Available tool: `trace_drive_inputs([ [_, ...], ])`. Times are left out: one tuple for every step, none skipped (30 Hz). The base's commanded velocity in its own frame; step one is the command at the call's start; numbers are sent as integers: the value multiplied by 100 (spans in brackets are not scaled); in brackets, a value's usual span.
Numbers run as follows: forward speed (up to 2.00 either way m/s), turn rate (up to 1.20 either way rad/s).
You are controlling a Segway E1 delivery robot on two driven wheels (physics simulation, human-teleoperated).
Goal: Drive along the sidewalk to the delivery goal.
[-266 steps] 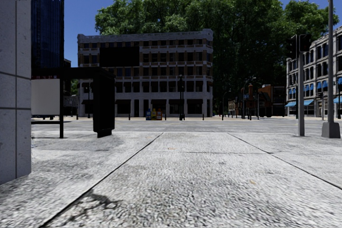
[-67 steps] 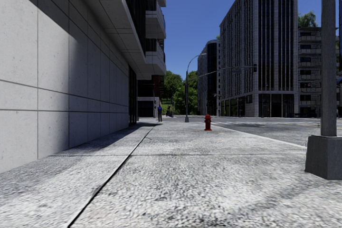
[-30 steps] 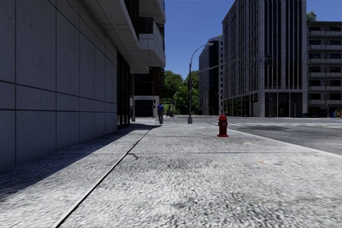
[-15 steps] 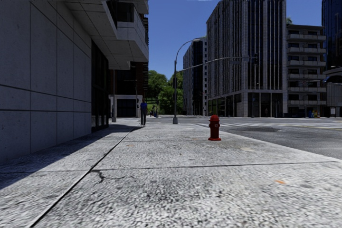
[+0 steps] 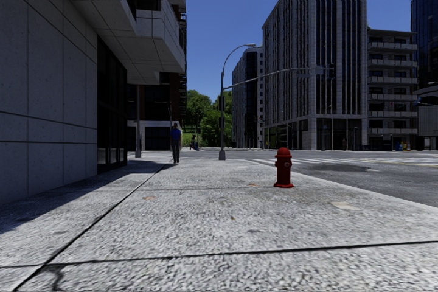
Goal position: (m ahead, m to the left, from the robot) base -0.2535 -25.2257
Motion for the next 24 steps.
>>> trace_drive_inputs([
  [200, 0],
  [200, 0],
  [200, 0],
  [200, 0],
  [200, 0],
  [200, 0],
  [200, 0],
  [200, 0],
  [200, 0],
  [200, 0],
  [200, 0],
  [200, 0],
  [200, 0],
  [200, 0],
  [200, 0],
  [200, 0],
  [200, 0],
  [200, 0],
  [200, 0],
  [200, 0],
  [200, 0],
  [200, 0],
  [200, 0],
  [200, 0],
])
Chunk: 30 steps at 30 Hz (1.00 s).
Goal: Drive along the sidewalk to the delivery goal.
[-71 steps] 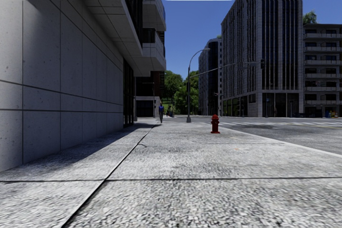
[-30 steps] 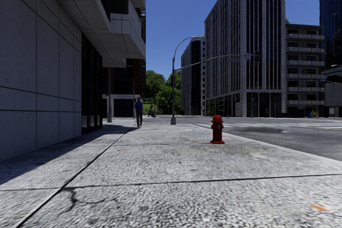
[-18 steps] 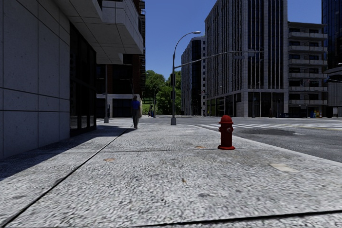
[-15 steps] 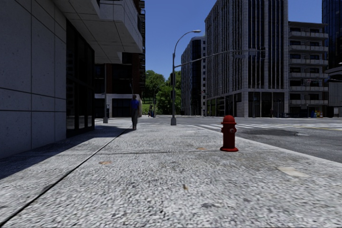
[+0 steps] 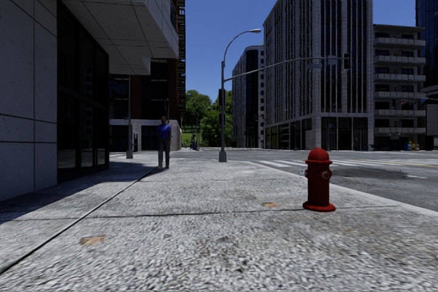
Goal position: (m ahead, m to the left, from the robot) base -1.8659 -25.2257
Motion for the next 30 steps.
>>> trace_drive_inputs([
  [200, 0],
  [200, 0],
  [200, 0],
  [200, 0],
  [200, 0],
  [200, 0],
  [200, 0],
  [200, 0],
  [200, 0],
  [200, 0],
  [200, 0],
  [200, 0],
  [200, 0],
  [200, 0],
  [200, 0],
  [200, 0],
  [200, 0],
  [200, 0],
  [200, 0],
  [200, 0],
  [200, 0],
  [200, 0],
  [200, 0],
  [200, 0],
  [200, 0],
  [200, 0],
  [200, 0],
  [200, 0],
  [200, 0],
  [200, 0],
])
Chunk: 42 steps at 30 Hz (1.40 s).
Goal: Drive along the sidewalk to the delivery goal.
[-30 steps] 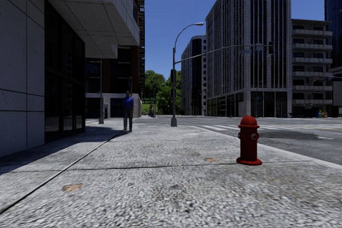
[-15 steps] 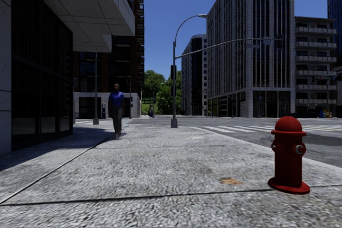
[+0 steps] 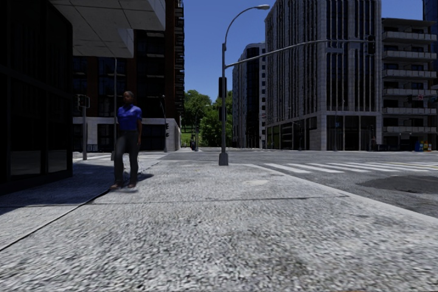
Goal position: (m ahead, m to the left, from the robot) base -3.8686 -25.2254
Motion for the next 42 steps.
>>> trace_drive_inputs([
  [200, 0],
  [200, 0],
  [200, 0],
  [200, 0],
  [200, 0],
  [200, 0],
  [200, 0],
  [200, 0],
  [200, 0],
  [200, 0],
  [200, 0],
  [200, 0],
  [200, 0],
  [200, 0],
  [200, 0],
  [200, 0],
  [200, 0],
  [200, 0],
  [200, 0],
  [200, 0],
  [200, 0],
  [200, 0],
  [200, 0],
  [200, 0],
  [200, 0],
  [200, 0],
  [200, 0],
  [200, 0],
  [200, 0],
  [200, 0],
  [200, 0],
  [200, 0],
  [200, 0],
  [200, 0],
  [200, 0],
  [200, 0],
  [200, 0],
  [200, 0],
  [200, 0],
  [200, 0],
  [200, 0],
  [200, 0],
])
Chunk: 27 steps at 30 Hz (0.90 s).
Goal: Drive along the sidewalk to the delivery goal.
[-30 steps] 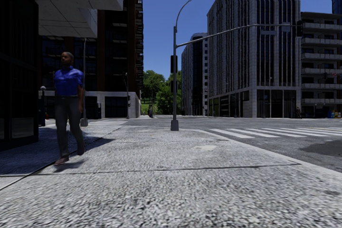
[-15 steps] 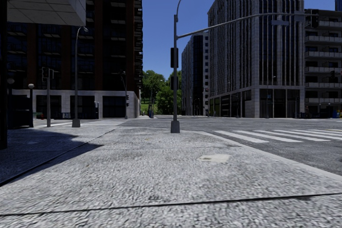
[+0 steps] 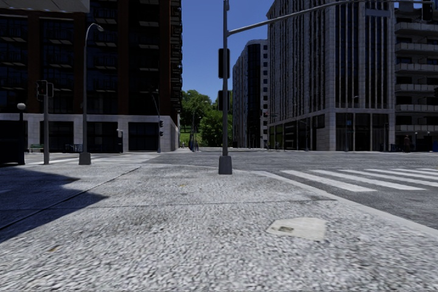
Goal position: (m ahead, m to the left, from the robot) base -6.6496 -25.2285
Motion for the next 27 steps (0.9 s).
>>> trace_drive_inputs([
  [200, 0],
  [200, 0],
  [200, 0],
  [200, 0],
  [200, 0],
  [200, 0],
  [200, 0],
  [200, 0],
  [200, 0],
  [200, 0],
  [196, 0],
  [194, 0],
  [194, 0],
  [193, 0],
  [192, 0],
  [191, 0],
  [191, 0],
  [190, 0],
  [190, 0],
  [188, 0],
  [184, 0],
  [180, 0],
  [175, 0],
  [165, 0],
  [165, 0],
  [161, 0],
  [160, 0],
])
